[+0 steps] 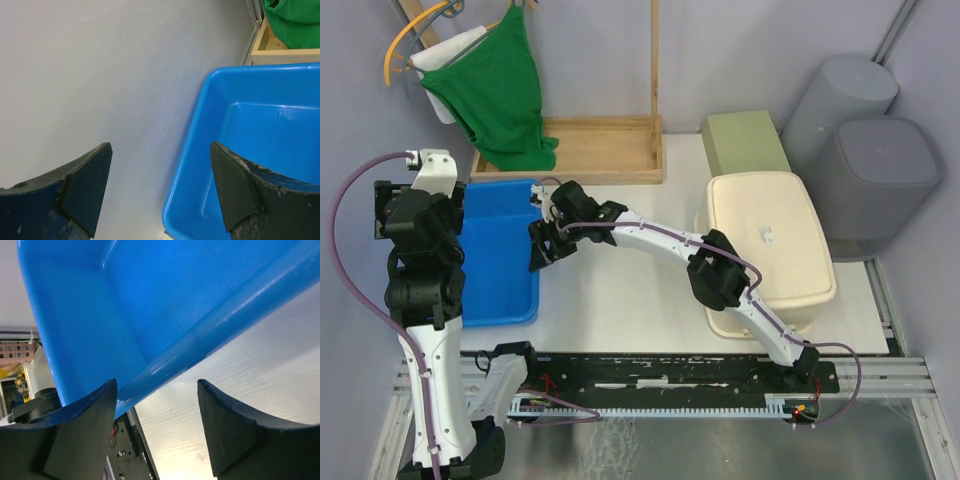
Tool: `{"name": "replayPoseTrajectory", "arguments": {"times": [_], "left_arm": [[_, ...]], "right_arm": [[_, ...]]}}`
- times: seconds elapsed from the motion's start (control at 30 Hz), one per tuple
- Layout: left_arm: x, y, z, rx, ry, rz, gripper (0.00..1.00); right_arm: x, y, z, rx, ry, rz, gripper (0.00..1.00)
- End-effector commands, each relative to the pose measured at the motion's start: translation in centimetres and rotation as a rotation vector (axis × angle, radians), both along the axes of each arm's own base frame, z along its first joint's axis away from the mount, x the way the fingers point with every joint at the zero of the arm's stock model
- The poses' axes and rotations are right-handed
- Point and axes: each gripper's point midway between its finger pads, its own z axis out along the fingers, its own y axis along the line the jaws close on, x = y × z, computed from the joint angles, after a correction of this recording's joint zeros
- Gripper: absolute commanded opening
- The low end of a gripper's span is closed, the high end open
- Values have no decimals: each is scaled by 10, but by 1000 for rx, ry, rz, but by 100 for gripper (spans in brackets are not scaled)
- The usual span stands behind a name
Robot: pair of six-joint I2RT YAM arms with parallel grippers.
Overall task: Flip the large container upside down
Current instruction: Turn the container upside down at the center of the board.
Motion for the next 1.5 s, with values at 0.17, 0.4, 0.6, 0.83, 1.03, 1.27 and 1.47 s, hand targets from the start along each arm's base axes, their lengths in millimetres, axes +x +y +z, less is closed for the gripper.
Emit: {"name": "replayPoseTrajectory", "arguments": {"times": [0.17,0.4,0.6,0.83,1.03,1.27,1.47], "left_arm": [[0,3,6,9,-46,16,86],[0,5,5,21,-34,23,86],[4,5,3,14,-36,15,85],[6,2,10,13,-65,0,85],[6,-2,22,0,-114,-19,84],[10,-8,32,-34,-165,-52,83],[13,-7,45,-37,-198,-41,83]], "right_arm": [[-5,43,10,200,117,63,53],[-8,44,10,195,142,77,8],[5,9,36,67,-86,93,0],[54,-66,94,-115,-540,52,0],[101,-130,116,-306,-835,-41,0],[141,-198,120,-557,-1129,-189,1],[147,-246,127,-762,-1402,-269,0]]}}
